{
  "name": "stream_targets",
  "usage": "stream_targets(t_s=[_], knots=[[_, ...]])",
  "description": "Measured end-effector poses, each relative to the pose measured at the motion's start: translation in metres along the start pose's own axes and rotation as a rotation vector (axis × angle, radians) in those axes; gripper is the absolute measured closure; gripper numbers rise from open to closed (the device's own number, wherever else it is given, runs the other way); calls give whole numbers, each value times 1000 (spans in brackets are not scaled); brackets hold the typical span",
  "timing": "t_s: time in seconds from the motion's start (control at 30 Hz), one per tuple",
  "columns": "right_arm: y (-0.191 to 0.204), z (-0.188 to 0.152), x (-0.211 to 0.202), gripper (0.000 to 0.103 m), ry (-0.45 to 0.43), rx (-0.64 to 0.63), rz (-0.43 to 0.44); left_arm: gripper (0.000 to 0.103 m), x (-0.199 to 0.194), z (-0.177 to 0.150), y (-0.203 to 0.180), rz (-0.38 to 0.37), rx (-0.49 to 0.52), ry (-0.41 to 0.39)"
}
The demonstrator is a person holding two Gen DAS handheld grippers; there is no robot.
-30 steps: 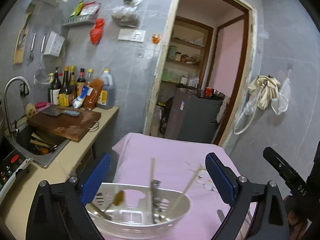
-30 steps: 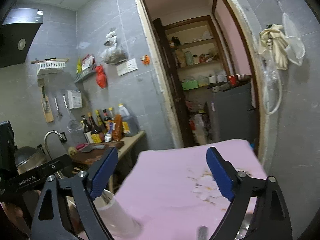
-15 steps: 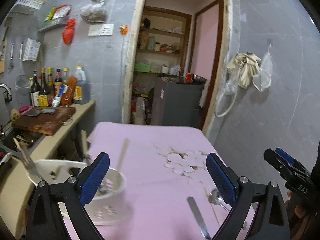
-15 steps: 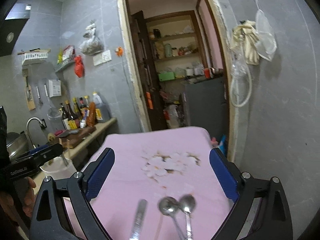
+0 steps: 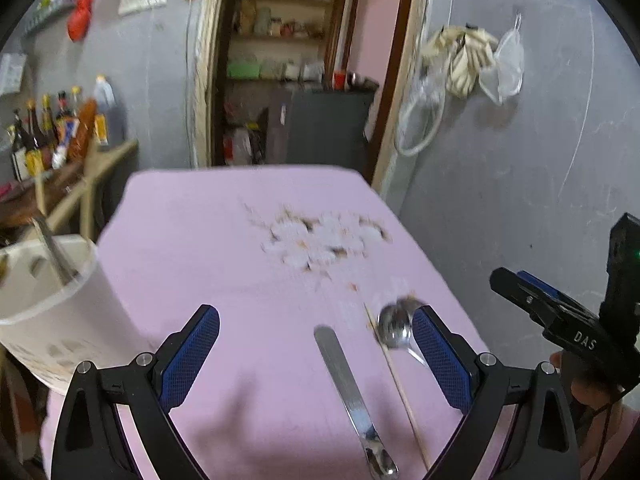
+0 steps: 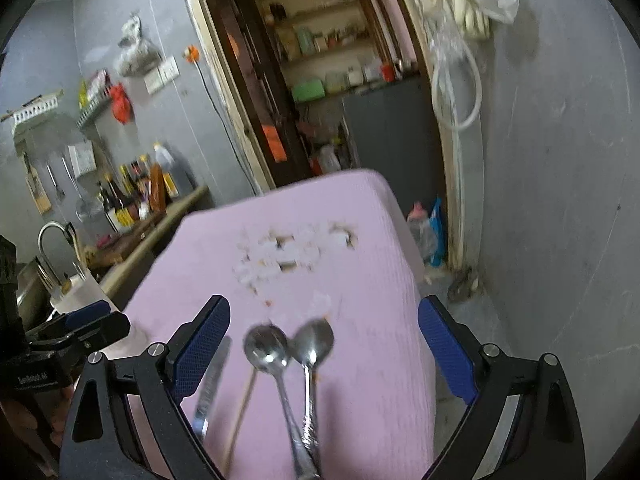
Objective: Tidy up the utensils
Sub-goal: 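Move both tools back over the remaining utensils on the cloth, then close the left tool on the silver knife while the right tool grasps a silver spoon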
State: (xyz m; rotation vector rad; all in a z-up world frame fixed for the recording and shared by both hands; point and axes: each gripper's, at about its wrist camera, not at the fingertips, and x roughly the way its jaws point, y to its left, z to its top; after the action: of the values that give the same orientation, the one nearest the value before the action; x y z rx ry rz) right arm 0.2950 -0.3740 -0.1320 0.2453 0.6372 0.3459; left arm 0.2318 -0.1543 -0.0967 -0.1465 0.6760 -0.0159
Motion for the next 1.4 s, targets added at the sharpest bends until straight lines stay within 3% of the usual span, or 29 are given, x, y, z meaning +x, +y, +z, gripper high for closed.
stream_targets(t_s=[0.07,0.13,0.33,0.43,0.57,0.67,0.8,0.87,0.93,1.1,1.3,1.4], knots=[[-3,-7,12,28,42,-5,4,13,12,-5,-1,-20,-8,45],[-5,-12,23,35,77,-8,7,23,22,-9,-1,-33,-13,86],[-11,-18,59,56,182,-15,51,41,50,-20,-6,-78,-24,208],[-12,-20,71,58,215,-12,72,50,65,-26,-8,-94,-31,274],[-13,-20,83,60,253,-17,101,54,80,-33,-7,-96,-69,344],[-13,-19,89,60,264,-13,119,54,83,-33,-9,-93,-76,337],[-14,-19,94,60,269,1,136,55,87,-32,-20,-48,-7,357],[-15,-19,93,60,272,4,142,60,88,-31,-23,-24,15,362],[-14,-21,90,60,275,-1,144,72,87,-30,-22,14,31,365],[-7,-22,85,60,286,-31,151,79,87,-29,-28,73,98,369],[-1,-24,92,65,325,-63,167,83,89,-25,-21,78,77,354],[-1,-23,98,77,345,-48,183,83,95,-19,-14,101,89,342]])
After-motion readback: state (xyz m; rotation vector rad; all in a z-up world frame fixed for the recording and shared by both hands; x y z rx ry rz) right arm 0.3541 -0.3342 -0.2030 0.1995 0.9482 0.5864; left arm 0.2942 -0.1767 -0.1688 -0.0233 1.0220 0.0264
